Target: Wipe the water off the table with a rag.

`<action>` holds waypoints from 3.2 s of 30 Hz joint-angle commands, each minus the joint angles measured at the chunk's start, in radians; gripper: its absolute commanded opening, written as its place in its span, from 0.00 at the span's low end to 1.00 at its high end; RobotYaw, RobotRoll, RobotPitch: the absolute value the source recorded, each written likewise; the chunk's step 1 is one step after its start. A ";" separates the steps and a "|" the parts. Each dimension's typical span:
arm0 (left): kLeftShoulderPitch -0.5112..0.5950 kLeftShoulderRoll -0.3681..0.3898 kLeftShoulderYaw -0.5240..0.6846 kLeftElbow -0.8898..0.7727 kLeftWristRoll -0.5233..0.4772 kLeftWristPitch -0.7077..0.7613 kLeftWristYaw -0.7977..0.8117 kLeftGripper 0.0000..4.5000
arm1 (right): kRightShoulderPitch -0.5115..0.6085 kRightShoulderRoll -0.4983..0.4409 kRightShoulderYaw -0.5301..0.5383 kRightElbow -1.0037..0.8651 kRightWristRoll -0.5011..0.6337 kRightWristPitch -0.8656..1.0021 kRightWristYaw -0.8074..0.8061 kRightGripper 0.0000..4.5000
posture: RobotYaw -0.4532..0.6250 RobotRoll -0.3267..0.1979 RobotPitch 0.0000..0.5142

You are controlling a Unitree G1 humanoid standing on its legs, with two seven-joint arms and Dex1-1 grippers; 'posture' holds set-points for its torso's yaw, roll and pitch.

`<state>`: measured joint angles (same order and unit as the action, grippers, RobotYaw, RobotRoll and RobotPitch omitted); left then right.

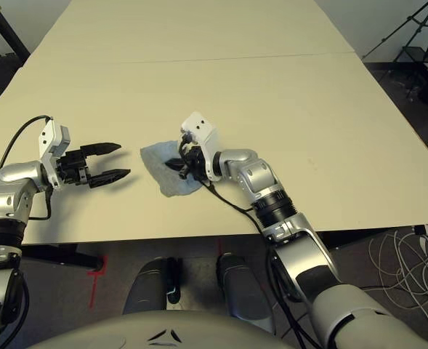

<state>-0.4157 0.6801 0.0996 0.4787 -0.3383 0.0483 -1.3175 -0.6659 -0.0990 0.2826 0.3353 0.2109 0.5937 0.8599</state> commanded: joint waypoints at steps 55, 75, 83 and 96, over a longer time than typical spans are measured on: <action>-0.110 -0.030 -0.038 0.125 0.028 -0.047 -0.030 1.00 | -0.110 -0.692 -0.376 0.539 0.006 -0.060 0.094 0.00 | 0.24 0.62 0.18; -0.110 -0.096 0.041 0.081 -0.027 -0.027 0.124 1.00 | -0.080 -0.701 -0.620 0.634 0.060 -0.502 -0.123 1.00 | 0.21 0.62 0.19; -0.217 -0.150 0.186 0.297 0.056 -0.235 0.625 1.00 | 0.015 -0.621 -0.727 0.535 0.176 -0.654 -0.053 1.00 | 0.23 0.62 0.21; -0.105 -0.134 0.290 0.318 0.093 -0.349 0.979 1.00 | -0.035 -0.610 -0.759 0.679 0.210 -0.736 -0.030 1.00 | 0.35 0.62 0.22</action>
<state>-0.5344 0.5355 0.3825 0.8014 -0.2585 -0.2888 -0.3580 -0.6877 -0.7009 -0.4580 0.9873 0.4106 -0.1269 0.8254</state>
